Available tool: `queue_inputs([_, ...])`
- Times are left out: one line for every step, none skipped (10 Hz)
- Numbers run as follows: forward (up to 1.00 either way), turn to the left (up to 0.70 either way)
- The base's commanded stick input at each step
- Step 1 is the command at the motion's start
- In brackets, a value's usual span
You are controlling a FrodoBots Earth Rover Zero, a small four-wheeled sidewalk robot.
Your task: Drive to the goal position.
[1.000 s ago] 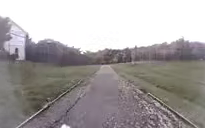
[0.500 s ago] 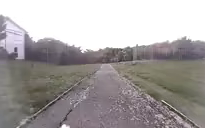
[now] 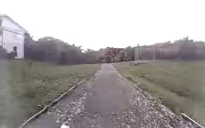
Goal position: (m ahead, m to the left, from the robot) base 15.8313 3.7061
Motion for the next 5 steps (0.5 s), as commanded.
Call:
queue_inputs([1.0,0.0])
queue_inputs([1.0,0.0])
queue_inputs([1.0,-0.08])
queue_inputs([1.0,-0.31])
queue_inputs([1.0,-0.39])
